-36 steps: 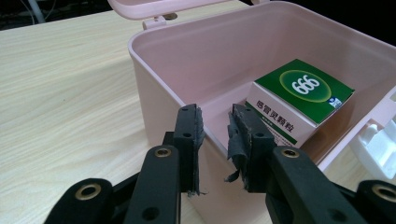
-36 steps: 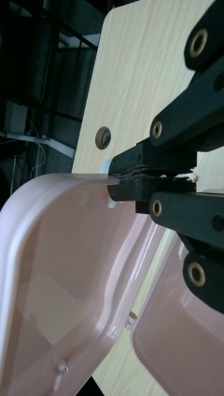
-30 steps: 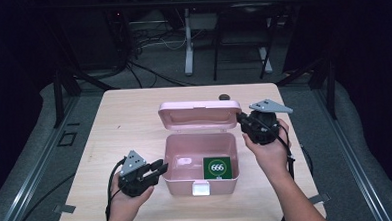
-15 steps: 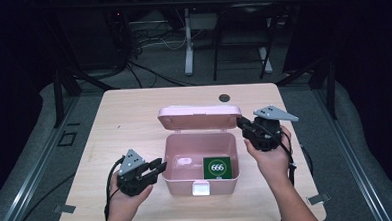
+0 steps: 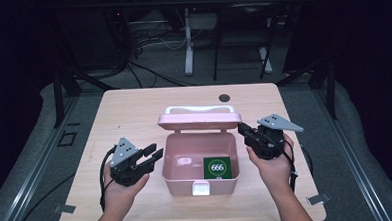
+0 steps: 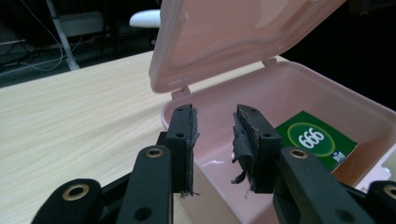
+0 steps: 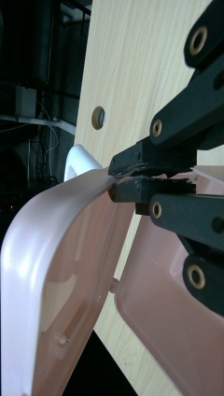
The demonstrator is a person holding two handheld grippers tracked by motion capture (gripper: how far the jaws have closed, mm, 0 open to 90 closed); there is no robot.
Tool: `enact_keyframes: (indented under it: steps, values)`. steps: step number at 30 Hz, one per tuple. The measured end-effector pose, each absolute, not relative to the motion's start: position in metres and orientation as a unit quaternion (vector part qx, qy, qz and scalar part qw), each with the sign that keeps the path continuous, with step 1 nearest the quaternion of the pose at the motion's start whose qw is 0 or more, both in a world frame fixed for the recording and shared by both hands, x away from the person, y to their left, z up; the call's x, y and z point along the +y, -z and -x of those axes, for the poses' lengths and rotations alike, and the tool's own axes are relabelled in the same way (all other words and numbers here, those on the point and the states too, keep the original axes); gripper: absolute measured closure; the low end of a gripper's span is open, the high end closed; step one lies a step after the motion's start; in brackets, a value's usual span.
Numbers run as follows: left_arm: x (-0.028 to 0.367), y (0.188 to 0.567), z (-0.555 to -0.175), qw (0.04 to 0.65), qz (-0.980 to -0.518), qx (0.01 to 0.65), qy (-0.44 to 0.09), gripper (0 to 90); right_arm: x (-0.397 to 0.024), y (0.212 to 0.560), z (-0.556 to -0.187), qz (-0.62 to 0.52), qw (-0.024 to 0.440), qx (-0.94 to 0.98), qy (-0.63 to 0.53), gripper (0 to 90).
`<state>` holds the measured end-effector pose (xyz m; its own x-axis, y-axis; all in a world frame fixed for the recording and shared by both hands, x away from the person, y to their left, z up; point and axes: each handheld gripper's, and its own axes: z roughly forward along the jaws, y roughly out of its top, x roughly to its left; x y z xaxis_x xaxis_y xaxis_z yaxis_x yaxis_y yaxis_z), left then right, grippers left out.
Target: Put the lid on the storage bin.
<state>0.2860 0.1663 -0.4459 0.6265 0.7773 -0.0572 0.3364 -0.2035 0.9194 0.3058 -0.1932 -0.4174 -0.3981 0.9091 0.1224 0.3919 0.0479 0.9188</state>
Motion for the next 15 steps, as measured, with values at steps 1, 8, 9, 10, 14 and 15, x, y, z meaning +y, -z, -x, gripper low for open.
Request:
enact_keyframes:
  steps: [1,8,9,10,14,15]
  values:
    - [0.165,0.444,-0.287,0.509,-0.744,0.374,-0.218,67.7,-0.193,0.418,-0.306,-0.48,0.265,0.672,-0.497,86.1]
    - [0.161,0.432,-0.291,0.513,-0.739,0.371,-0.229,65.3,-0.194,0.42,-0.302,-0.48,0.262,0.676,-0.494,86.5]
    - [0.161,0.43,-0.291,0.513,-0.739,0.37,-0.23,65.2,-0.194,0.42,-0.302,-0.48,0.262,0.675,-0.495,86.5]
    - [0.16,0.428,-0.291,0.515,-0.738,0.369,-0.232,65.1,-0.194,0.421,-0.302,-0.48,0.263,0.674,-0.497,86.5]
    - [0.159,0.421,-0.292,0.517,-0.736,0.367,-0.237,65.2,-0.195,0.422,-0.301,-0.481,0.258,0.675,-0.497,87.0]
    - [0.159,0.419,-0.293,0.519,-0.735,0.365,-0.241,65.2,-0.195,0.423,-0.301,-0.48,0.258,0.675,-0.498,87.2]
